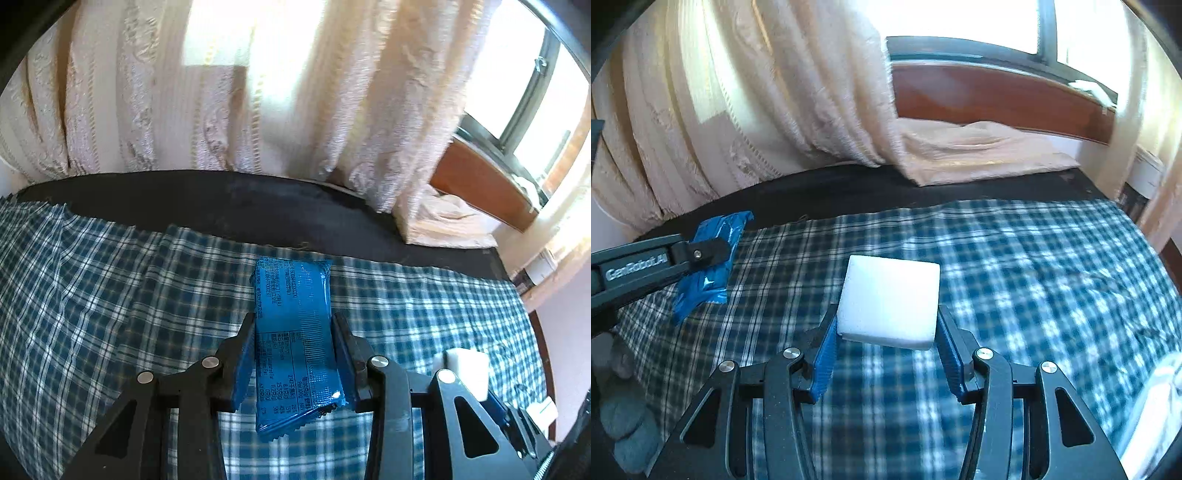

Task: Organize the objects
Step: 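Carry the blue packet and white sponge over the clear bowl with both grippers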

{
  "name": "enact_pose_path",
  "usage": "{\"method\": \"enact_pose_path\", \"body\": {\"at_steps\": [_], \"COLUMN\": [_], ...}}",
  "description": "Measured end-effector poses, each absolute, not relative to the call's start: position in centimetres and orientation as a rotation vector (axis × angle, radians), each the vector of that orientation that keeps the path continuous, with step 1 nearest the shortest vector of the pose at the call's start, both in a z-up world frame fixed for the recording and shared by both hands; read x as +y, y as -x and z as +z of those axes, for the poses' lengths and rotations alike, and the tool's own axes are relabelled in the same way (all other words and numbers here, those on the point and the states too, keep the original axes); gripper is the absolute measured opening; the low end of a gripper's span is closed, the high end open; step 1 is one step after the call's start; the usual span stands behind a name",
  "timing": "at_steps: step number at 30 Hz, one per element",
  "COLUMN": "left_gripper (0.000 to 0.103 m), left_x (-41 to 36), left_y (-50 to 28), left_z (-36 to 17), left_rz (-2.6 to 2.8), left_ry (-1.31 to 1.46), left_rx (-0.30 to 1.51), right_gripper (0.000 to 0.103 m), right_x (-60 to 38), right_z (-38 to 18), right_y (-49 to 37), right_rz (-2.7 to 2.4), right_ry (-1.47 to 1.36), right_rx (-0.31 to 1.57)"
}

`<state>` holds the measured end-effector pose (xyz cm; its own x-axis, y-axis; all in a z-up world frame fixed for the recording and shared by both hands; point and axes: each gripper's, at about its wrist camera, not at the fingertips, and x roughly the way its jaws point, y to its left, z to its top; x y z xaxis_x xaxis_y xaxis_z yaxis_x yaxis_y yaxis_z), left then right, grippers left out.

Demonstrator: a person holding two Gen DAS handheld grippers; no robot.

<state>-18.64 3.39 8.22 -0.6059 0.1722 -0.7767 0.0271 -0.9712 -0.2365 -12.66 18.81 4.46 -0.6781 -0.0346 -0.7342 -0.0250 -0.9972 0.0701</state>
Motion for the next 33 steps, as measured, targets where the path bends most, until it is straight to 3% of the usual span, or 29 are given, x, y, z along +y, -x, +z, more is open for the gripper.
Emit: {"method": "enact_pose_path", "body": {"at_steps": [12, 33], "left_gripper": [0.042, 0.042], "left_x": [6.2, 11.2], "left_y": [16.9, 14.0], "left_z": [9.6, 9.3], "left_rz": [2.69, 2.602], "left_ry": [1.274, 1.232], "left_rx": [-0.276, -0.102], "right_gripper": [0.051, 0.051], "right_x": [23.9, 36.4], "right_z": [7.3, 8.8], "right_y": [5.0, -9.6], "right_rz": [-2.999, -3.253], "right_ry": [-1.237, -1.265], "right_rx": [-0.171, -0.447]}}
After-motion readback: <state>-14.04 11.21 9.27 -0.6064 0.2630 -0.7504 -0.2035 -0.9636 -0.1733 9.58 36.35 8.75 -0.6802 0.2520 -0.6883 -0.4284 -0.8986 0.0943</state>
